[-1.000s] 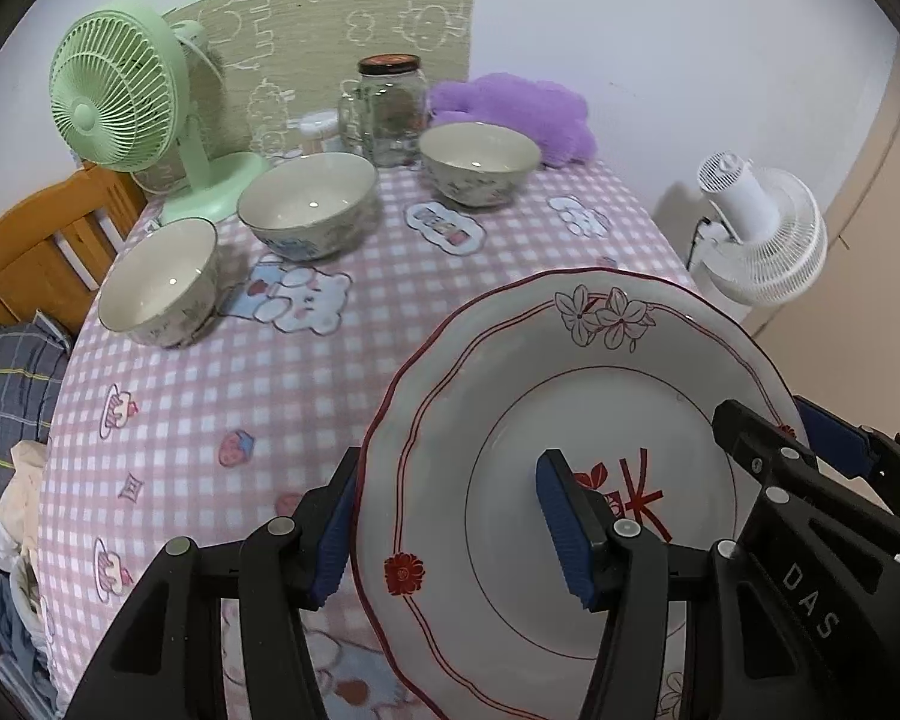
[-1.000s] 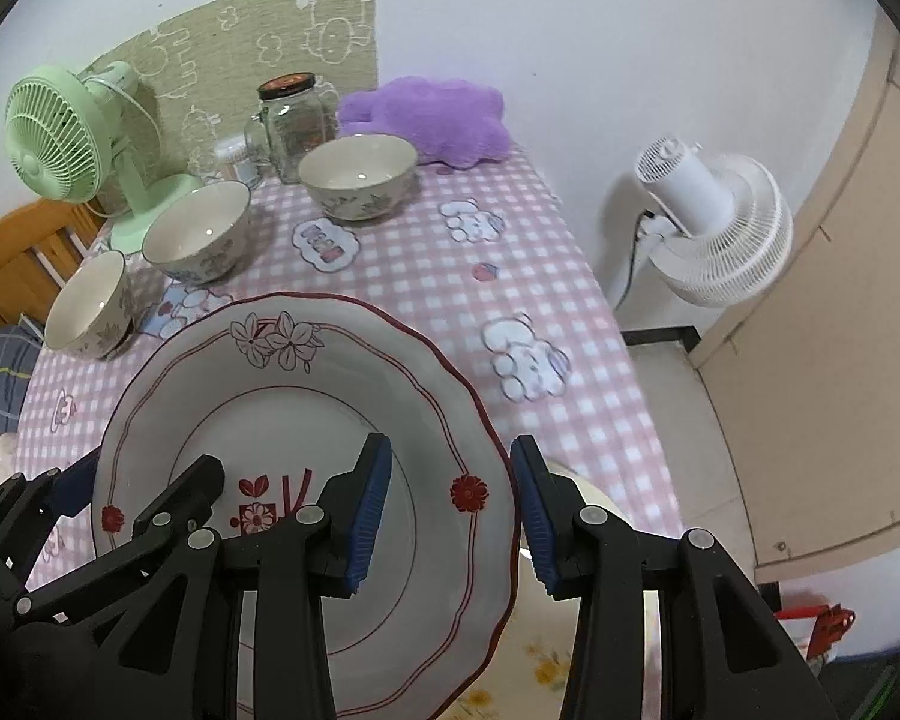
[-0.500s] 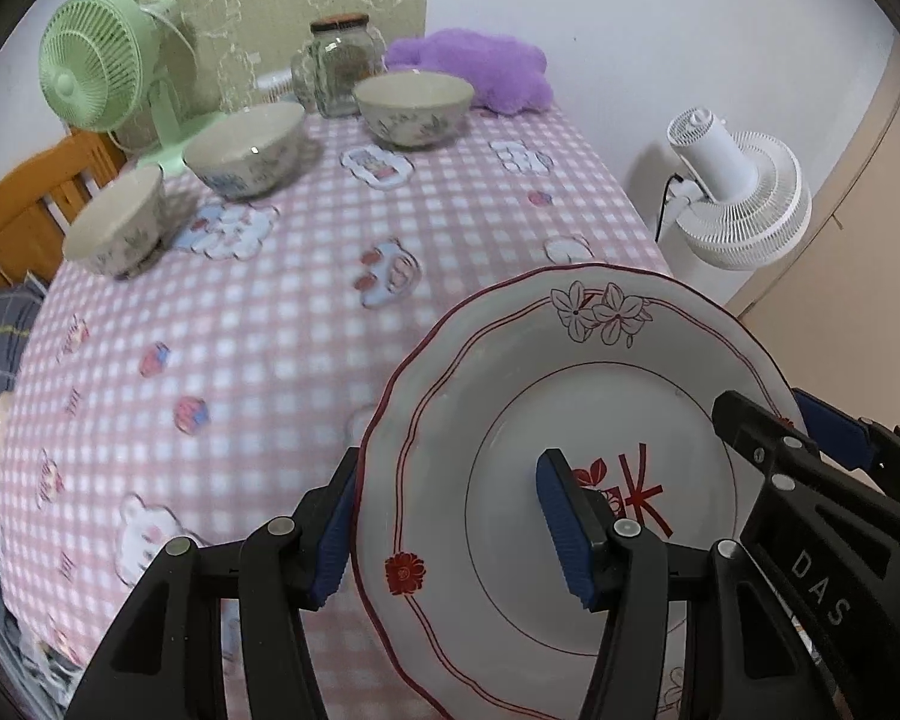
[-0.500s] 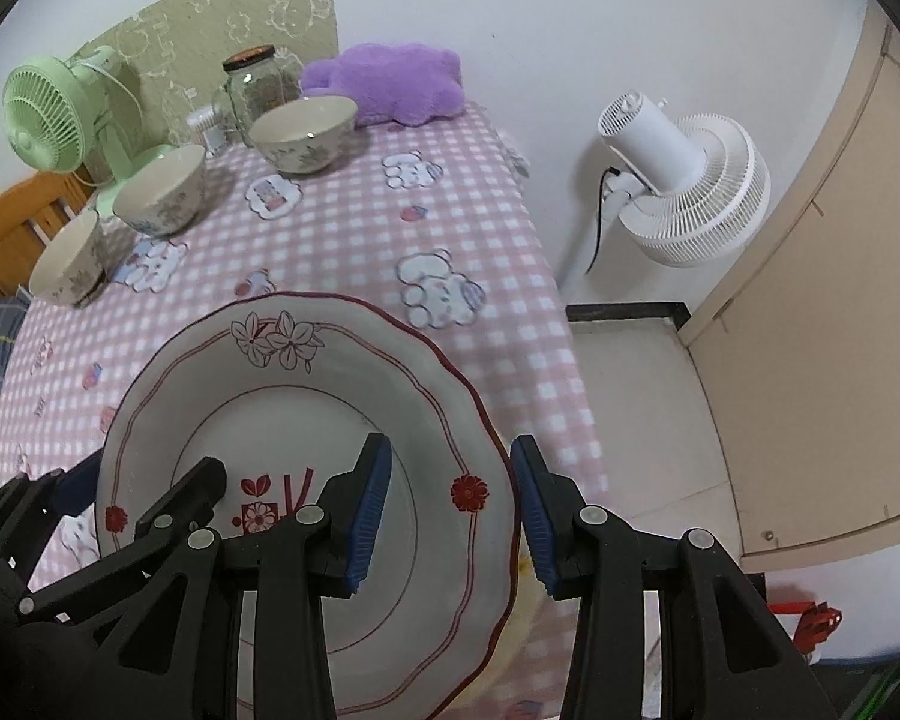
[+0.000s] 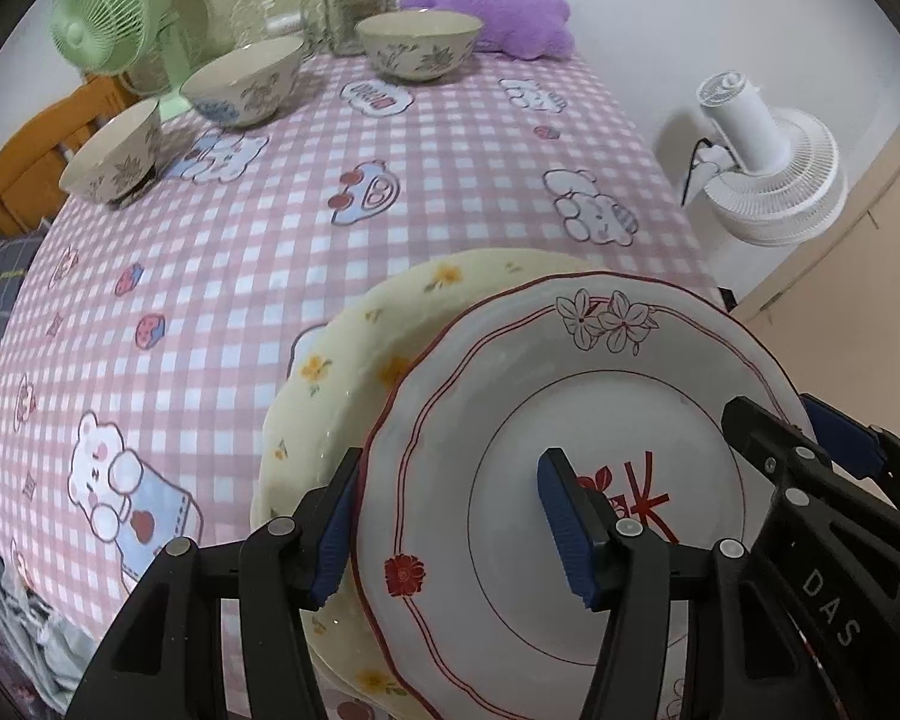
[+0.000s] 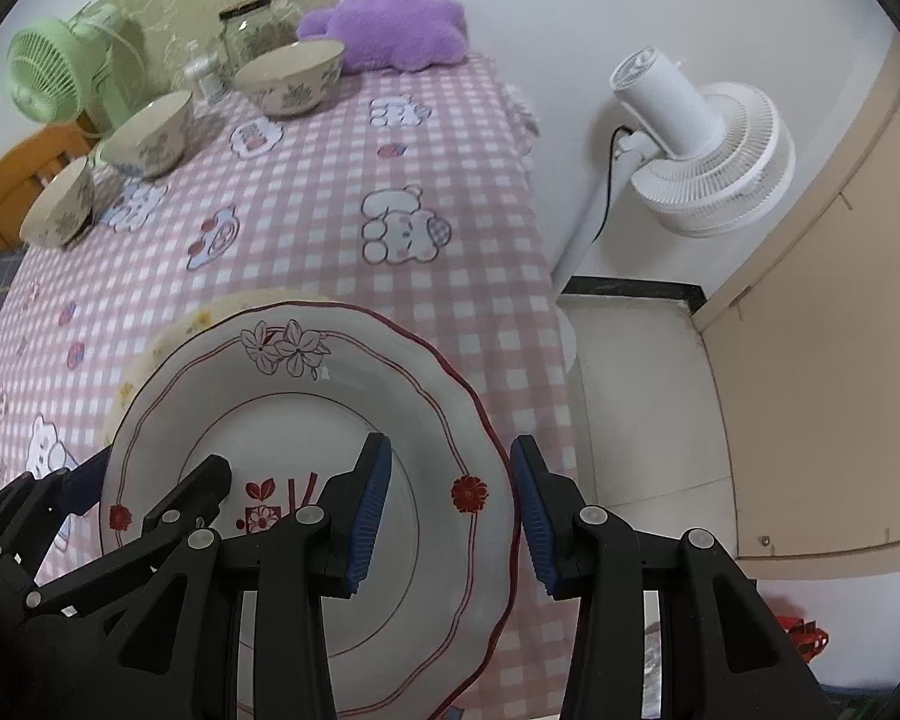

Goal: Organize plates and bowls
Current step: 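Lower the red-rimmed plate onto the yellow-flower plate stack with both tools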

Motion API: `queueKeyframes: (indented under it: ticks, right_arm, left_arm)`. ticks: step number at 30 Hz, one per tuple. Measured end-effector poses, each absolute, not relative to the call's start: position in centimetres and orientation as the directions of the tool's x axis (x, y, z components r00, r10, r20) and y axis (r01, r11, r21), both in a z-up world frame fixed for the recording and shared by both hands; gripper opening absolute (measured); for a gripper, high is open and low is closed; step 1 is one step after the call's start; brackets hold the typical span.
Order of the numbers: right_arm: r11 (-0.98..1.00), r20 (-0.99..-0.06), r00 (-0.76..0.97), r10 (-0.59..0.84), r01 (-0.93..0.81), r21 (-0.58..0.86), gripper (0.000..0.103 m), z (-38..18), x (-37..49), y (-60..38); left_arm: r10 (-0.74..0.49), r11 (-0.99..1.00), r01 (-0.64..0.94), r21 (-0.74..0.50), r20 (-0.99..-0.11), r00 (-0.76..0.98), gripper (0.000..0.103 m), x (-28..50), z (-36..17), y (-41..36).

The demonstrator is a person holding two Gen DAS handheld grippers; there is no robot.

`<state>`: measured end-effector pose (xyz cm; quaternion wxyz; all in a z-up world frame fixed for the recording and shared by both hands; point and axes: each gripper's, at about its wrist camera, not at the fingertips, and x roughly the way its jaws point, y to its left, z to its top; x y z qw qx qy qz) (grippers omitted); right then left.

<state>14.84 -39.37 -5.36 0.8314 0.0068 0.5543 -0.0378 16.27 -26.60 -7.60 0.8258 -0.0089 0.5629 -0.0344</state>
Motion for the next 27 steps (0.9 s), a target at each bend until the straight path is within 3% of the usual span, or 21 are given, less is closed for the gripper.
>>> queueKeyframes:
  ticks: [19,22,24,27]
  right_arm:
    - [1.0,-0.926,0.378,0.004,0.002,0.005,0.046,-5.4,14.5,-39.8]
    - [1.0,-0.928,0.372,-0.005,0.009,-0.002,0.042,-5.3,14.4,-40.1]
    - [1.0,-0.931,0.365,0.003,0.001,0.004,0.027,-5.4,14.4,-40.1]
    - [1.0,-0.931,0.364,-0.002,-0.005,-0.004,0.026,-5.4,14.5,-40.0]
  left_arm:
    - [-0.022,1.0,-0.005,-0.026,-0.925,0.378,0.059,16.2,-8.0,-26.7]
    - [-0.022,1.0,-0.005,-0.025,-0.925,0.378,0.059,16.2,-7.9,-26.7]
    - [-0.019,1.0,-0.005,-0.023,-0.925,0.378,0.059,16.2,-7.9,-26.6]
    - [-0.012,1.0,-0.012,-0.017,-0.927,0.375,0.059,16.2,-7.7,-26.6]
